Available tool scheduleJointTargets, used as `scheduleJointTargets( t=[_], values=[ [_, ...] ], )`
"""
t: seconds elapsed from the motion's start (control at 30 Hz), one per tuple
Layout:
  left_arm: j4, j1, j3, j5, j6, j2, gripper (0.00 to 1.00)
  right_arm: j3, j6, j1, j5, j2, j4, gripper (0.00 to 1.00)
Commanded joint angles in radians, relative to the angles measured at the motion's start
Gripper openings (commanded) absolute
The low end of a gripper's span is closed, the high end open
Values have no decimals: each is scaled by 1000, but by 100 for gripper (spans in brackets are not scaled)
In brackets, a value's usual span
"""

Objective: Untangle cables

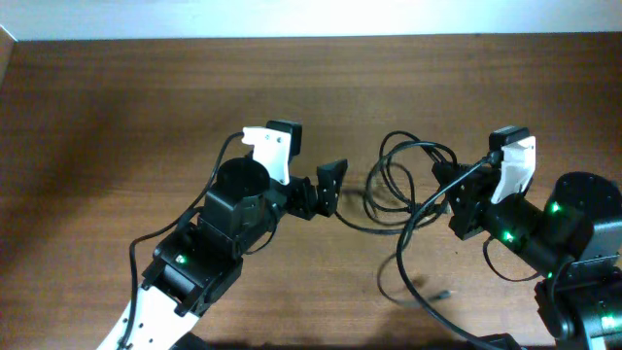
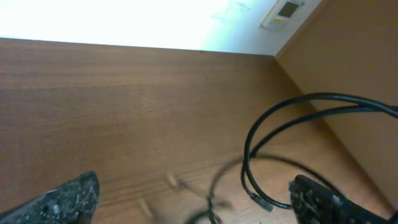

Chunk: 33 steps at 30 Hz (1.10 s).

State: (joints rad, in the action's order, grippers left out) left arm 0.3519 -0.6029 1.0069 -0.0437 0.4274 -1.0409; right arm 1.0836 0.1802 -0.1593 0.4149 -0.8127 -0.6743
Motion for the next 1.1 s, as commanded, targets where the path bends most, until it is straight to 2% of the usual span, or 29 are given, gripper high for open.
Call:
scheduleJointTargets(
  t=[0.0,0.1,0.4,0.53,0.7,0.83,1.07],
  values=[
    [-5,3,9,13,-10,11,99,16,0,3,-5,10,9,4],
    [-22,3,9,-21,-19,18,99,16,0,3,-5,10,9,4],
    [-106,3,9,-315,-254,91,99,16,0,3,-8,10,8,4],
    [-111,3,9,-383,-319,121,99,16,1,3,-7,10,8,4],
    [-113,3,9,-389,-321,105,99,16,1,3,50,10,9,4],
    [-154,3,9,-486,-321,56,99,16,1,3,79,10,9,4],
    [-183,3,9,-491,-320,-29,99,16,0,3,143,10,10,4]
  ],
)
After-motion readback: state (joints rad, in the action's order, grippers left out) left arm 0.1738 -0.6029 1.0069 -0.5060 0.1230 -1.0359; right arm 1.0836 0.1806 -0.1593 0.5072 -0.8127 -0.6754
